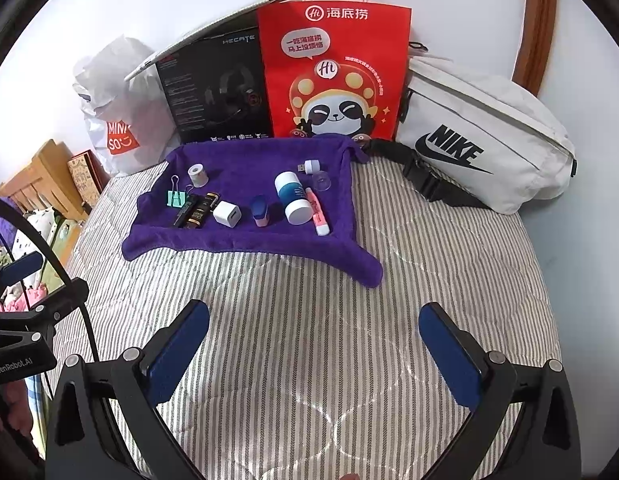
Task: Organize rigid objects
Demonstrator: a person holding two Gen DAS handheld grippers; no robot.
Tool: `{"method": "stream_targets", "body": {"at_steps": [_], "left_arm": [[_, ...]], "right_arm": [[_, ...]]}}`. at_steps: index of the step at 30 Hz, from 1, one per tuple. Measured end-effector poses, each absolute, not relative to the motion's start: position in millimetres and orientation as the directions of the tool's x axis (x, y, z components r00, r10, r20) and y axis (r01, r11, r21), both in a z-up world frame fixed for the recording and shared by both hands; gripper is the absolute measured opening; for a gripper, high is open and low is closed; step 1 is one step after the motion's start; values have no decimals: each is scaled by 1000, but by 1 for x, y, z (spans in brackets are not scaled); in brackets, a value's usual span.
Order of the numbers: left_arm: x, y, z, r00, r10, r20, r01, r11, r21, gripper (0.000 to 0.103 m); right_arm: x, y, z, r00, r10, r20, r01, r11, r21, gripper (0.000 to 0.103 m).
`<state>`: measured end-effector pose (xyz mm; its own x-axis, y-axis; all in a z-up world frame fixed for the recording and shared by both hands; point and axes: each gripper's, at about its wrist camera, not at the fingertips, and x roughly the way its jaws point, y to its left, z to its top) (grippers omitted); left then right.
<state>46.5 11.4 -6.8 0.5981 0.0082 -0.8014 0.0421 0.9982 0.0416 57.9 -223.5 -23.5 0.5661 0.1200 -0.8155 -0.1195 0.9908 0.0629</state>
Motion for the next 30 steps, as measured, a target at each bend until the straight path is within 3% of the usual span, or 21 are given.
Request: {"method": "stream_targets", "body": {"at_steps": [30], "left_arm": [[47, 11, -4, 598, 17, -802, 49, 997, 57, 103]], "right_arm": [[57, -228, -16, 576, 114, -809, -120, 991, 54, 103]]}}
